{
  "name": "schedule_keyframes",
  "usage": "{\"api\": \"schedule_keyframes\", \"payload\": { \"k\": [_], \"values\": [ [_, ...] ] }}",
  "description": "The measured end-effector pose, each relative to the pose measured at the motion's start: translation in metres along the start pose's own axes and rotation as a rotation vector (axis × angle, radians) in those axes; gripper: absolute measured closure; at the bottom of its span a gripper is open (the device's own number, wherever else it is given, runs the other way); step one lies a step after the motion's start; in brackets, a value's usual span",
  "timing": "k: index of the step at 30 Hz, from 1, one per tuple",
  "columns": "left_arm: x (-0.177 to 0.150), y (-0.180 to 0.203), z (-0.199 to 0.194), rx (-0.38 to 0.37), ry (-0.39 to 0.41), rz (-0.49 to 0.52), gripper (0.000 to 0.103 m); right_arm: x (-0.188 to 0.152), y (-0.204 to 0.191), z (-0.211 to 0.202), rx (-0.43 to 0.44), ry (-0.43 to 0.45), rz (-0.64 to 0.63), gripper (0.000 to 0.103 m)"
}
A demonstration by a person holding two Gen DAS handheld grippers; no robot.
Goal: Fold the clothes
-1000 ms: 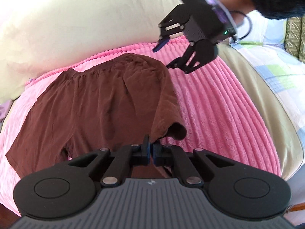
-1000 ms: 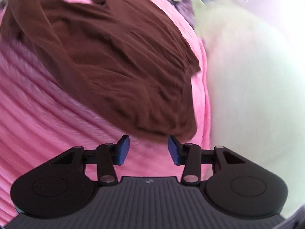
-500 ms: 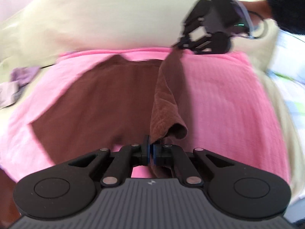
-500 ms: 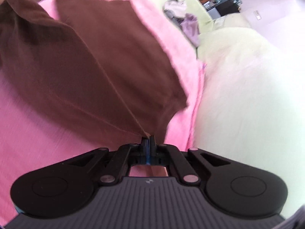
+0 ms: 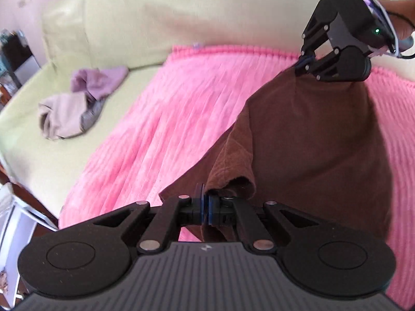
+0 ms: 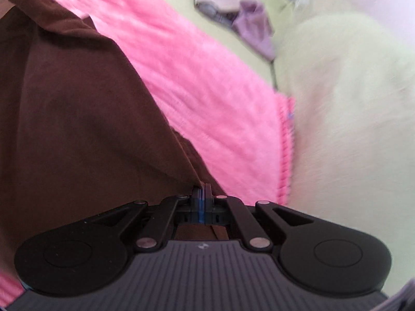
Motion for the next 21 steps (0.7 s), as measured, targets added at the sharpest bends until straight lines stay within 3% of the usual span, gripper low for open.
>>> {"api": "schedule_keyframes", "payload": {
  "k": [1, 2, 4, 6, 8, 12, 17, 21],
  "values": [
    [-0.003, -0.008, 0.012, -0.011, -0.025, -0.008, 0.093, 0.001, 0.001, 0.008, -0.004, -0.020, 0.009, 0.096],
    [-0.007, -0.016, 0.024, -0.032, -0.072, -0.028, 0.089, 0.001, 0.001, 0.020, -0.005, -0.071, 0.031, 0.079],
    [-0.014, -0.027, 0.038, -0.044, -0.124, -0.050, 0.089, 0.003, 0.004, 0.024, -0.036, -0.091, 0.076, 0.073],
    [-0.018, -0.037, 0.037, -0.065, -0.150, -0.077, 0.073, 0.006, 0.009, 0.017, -0.078, -0.092, 0.156, 0.068],
    [-0.025, -0.046, 0.031, -0.072, -0.179, -0.086, 0.073, 0.010, 0.013, 0.002, -0.140, -0.092, 0.274, 0.060],
    [-0.025, -0.050, 0.020, -0.104, -0.192, -0.042, 0.073, 0.016, 0.002, -0.046, -0.149, -0.061, 0.677, 0.060],
    [0.000, -0.045, 0.021, -0.129, -0.098, 0.170, 0.070, 0.022, -0.062, -0.102, -0.036, 0.051, 1.290, 0.060],
    [0.014, -0.048, 0.046, -0.216, -0.096, 0.336, 0.067, 0.026, -0.126, -0.120, 0.062, -0.005, 1.620, 0.060]
  ]
}}
Point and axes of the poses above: each gripper's, at about its wrist camera, not at the fingertips, and z roughly the way its jaws point, y to its right, x to its top, the point moved 3 cm from there along z, roughly the way its jaws point, and after that the axes turned 14 degrees about y, right-handed, at the moved point
